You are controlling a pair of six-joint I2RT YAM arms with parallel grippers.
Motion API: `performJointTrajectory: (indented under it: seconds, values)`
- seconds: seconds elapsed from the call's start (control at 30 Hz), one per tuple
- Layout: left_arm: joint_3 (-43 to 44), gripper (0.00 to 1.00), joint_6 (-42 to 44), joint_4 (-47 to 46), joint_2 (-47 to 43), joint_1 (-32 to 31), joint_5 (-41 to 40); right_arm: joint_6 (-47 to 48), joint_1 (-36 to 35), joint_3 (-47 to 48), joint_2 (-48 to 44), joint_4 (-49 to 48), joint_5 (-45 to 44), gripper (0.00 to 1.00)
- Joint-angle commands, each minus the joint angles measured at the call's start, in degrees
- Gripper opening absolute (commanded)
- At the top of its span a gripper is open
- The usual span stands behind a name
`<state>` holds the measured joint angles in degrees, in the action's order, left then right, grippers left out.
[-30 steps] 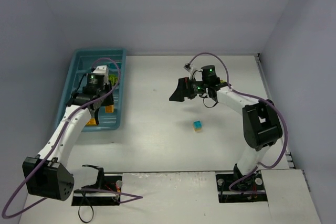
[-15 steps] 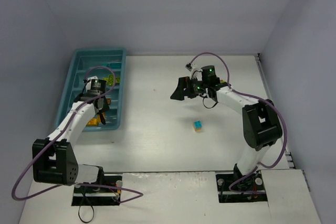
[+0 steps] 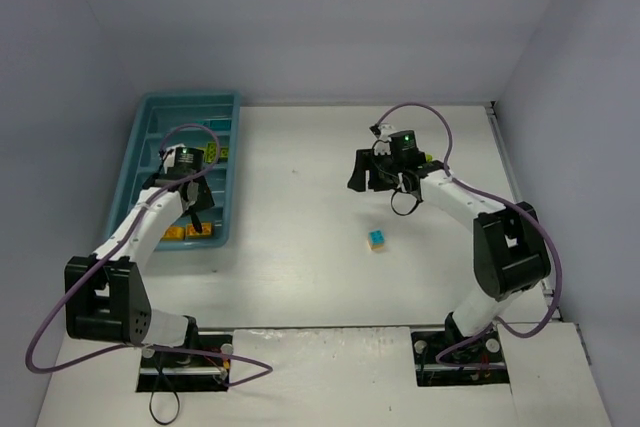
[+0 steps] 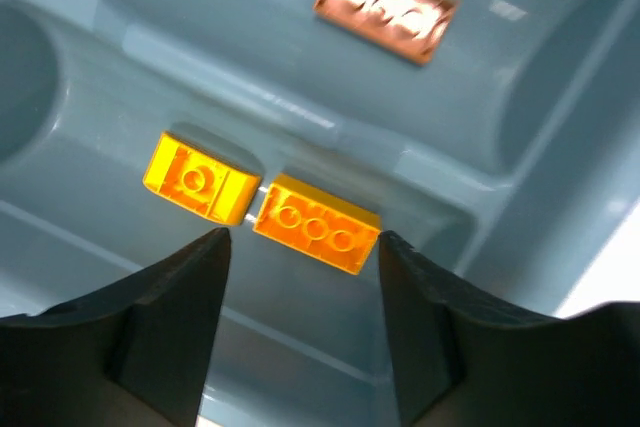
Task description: Sort the legos into containers by color
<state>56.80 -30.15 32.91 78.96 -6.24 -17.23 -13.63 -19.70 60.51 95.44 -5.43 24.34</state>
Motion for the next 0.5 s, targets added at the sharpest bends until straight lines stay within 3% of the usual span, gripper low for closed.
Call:
performJointTrajectory:
  seconds: [0.0,0.13,0.47]
  values:
    - [7.3,0.56,0.3,0.8,-2.0,-0.1,1.1,0.5,-1.4,0.6,-4.7,5.1,-11.7,0.61]
    - [15.2,0.62,2.7,1.5,-1.7,-3.0,3.9,-2.3,-5.3,-0.4,-5.6,10.5,-23.4,0.63]
    - [24.1,0.66,5.5,-0.6,1.7,-13.7,11.6,-6.7,-7.7,-2.9,-8.2,18.7,-28.4,0.64]
